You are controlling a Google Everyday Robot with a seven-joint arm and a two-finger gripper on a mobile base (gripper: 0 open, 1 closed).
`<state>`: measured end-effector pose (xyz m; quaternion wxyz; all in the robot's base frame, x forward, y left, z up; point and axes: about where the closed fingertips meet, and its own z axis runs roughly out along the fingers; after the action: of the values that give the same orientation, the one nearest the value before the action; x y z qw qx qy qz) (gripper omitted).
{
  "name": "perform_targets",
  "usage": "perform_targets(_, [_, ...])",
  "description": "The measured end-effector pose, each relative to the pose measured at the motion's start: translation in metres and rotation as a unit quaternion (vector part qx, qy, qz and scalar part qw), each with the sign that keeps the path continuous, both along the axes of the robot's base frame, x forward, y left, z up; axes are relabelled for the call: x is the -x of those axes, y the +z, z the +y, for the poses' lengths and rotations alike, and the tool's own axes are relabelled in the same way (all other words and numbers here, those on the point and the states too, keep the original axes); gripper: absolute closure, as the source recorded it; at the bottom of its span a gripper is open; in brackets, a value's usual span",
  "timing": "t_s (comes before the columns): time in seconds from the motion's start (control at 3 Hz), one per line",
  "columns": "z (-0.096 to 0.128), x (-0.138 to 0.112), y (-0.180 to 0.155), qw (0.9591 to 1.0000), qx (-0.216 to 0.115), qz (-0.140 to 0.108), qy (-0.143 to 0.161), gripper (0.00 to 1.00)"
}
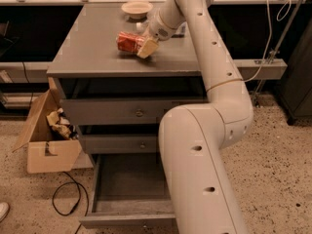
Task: Pick coke can from bottom drawer and place on counter
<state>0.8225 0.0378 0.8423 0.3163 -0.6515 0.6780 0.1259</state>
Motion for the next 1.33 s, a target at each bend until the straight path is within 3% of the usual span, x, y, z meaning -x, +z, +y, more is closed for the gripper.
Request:
perform_targets(0.33, [0.002,-0.001,0.000,1.0000,-0.001,-0.001,0.001,0.00])
perform_targets(0.67, [0.002,-0.001,0.000,1.0000,-0.001,-0.001,0.001,0.00])
perform_targets(1.0, [-0.002,0.008,0.028,0.9994,-0.013,-0.024,0.018,0.00])
perform_targets(1.33, [-0.055,0.015,0.084,0.9971,-0.029,-0.068,-0.016,0.00])
